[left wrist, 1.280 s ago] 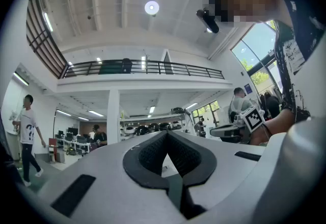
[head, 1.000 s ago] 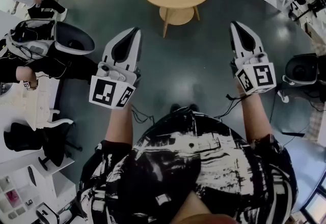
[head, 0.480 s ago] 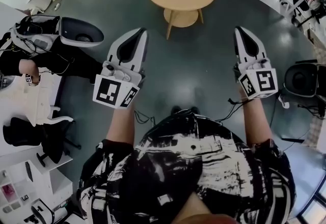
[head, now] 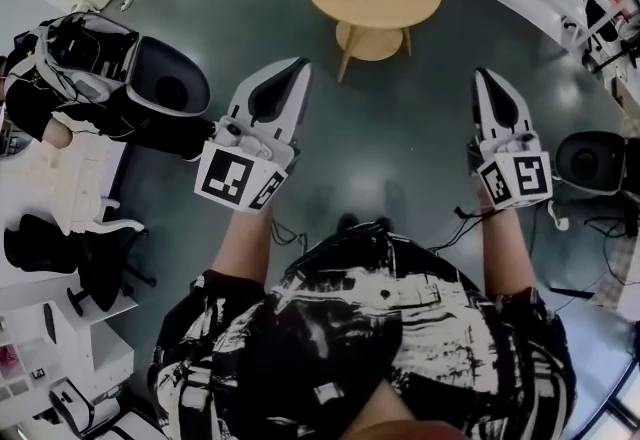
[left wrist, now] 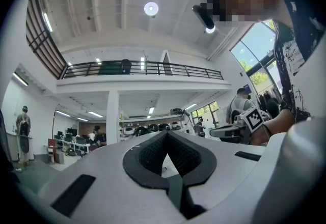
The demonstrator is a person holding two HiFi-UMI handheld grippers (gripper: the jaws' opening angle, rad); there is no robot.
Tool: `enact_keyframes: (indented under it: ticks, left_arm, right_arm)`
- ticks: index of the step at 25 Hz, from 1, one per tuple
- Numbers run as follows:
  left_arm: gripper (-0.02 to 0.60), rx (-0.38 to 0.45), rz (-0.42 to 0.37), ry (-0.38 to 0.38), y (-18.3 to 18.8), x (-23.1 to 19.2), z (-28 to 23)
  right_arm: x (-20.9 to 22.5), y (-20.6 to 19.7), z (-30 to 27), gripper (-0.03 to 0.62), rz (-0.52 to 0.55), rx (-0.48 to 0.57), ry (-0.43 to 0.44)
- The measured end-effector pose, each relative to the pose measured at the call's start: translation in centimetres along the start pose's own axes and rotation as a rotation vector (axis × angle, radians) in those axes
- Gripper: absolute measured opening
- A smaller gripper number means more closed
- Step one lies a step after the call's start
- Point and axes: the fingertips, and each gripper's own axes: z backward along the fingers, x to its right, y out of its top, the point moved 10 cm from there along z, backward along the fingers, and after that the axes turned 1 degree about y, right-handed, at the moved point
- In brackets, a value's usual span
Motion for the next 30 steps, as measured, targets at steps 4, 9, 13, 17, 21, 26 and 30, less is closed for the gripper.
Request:
enact_keyframes:
  ticks: [4, 9, 13, 17, 21, 26, 30]
  left_arm:
    - [-0.002, -0.003, 0.003, 0.000, -0.1, -0.4, 0.2]
    - [-0.002, 0.008, -0.001, 0.000, 0.3, -0.3, 1.0]
    - [-0.002, 0.005, 0.004, 0.010, 0.2, -0.7, 1.6]
    - [-0.002, -0.006, 0.008, 0.020, -0.9, -0.8, -0.7]
    - [-0.002, -0.017, 0.009, 0.024, -1.3, 0.2, -4.0]
    - [-0.002, -0.025, 0.003, 0.040, -1.1, 1.5, -4.5]
    - [-0.002, -0.030, -0.008, 0.064, -1.1, 2.8, -6.3]
  right_arm:
    - [-0.1, -0.1, -1.1, 0.331, -0.093, 0.061, 0.039]
    - [-0.2, 0.3, -1.2, 0.550, -0.091, 0.073, 0.033]
    - [-0.4, 0.4, -1.2, 0.560, -0.077, 0.066, 0.029]
    - [1.9, -0.9, -2.2, 0.560, -0.078, 0.051, 0.035]
    - [5.3, -1.2, -2.2, 0.560, -0.076, 0.046, 0.045]
    - [6.0, -1.1, -0.9, 0.560, -0.065, 0.042, 0.064]
    - [8.3, -1.1, -0.5, 0.560, -0.058, 0.039, 0.094]
